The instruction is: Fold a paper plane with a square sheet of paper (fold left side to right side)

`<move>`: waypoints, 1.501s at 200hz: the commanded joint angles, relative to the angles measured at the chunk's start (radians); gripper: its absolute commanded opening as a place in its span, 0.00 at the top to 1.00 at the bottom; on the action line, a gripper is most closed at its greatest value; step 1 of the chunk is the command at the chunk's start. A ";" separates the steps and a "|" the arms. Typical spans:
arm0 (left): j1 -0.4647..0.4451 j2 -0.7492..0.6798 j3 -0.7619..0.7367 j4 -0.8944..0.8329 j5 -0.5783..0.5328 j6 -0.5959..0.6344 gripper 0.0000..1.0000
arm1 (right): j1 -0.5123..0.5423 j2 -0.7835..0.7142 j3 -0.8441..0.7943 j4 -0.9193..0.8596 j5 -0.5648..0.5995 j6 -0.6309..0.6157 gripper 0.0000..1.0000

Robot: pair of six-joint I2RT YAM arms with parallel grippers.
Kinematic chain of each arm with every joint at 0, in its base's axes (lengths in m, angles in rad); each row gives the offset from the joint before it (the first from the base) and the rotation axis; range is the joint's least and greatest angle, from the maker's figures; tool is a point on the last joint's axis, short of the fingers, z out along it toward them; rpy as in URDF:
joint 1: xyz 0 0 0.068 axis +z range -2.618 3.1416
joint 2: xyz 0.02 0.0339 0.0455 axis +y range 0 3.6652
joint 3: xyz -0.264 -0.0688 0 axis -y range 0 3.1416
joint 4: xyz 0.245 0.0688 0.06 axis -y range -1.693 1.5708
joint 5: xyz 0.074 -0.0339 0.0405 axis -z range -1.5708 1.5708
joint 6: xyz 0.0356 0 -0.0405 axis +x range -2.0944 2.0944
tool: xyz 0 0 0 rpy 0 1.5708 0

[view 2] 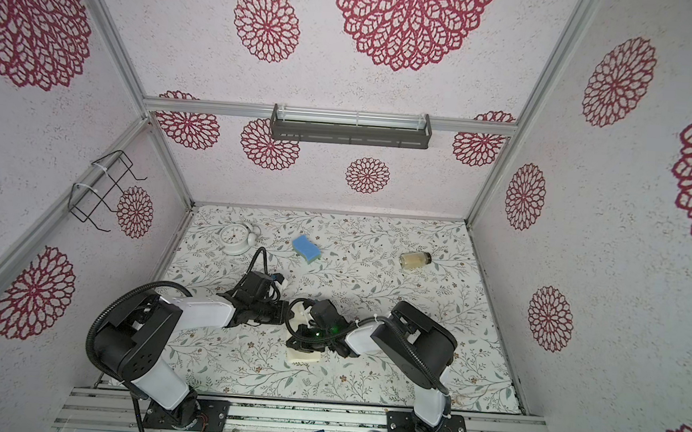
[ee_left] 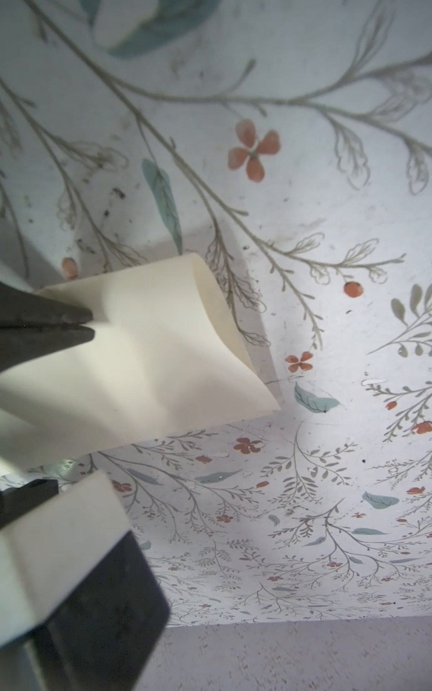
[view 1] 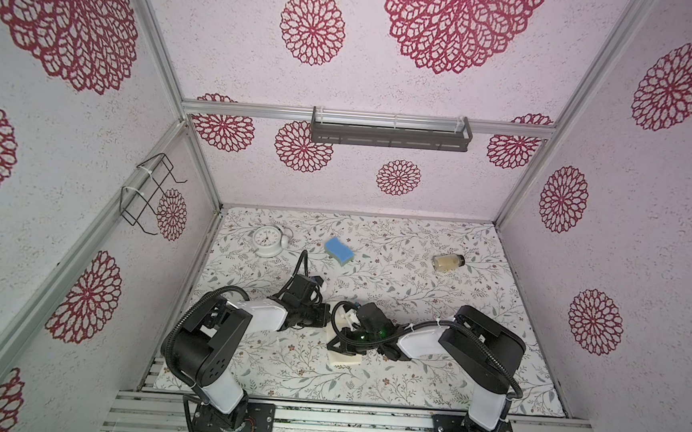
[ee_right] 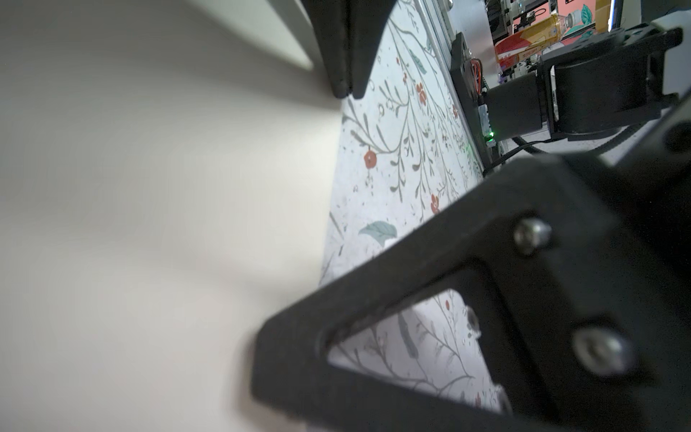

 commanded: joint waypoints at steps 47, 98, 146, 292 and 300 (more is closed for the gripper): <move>0.002 0.023 -0.006 0.002 0.003 0.015 1.00 | 0.082 -0.016 -0.112 -0.098 0.003 0.014 1.00; 0.003 0.020 -0.007 -0.002 0.001 0.014 1.00 | 0.133 -0.032 -0.170 -0.102 0.021 0.022 1.00; 0.002 0.014 -0.010 0.003 -0.001 0.008 1.00 | 0.128 -0.236 -0.179 -0.197 0.009 0.013 1.00; -0.003 0.006 -0.030 0.037 0.010 -0.020 1.00 | -0.032 -0.135 0.092 -0.207 0.019 -0.011 1.00; -0.005 0.005 -0.031 0.039 0.011 -0.022 1.00 | -0.032 -0.115 0.094 -0.185 0.014 -0.001 1.00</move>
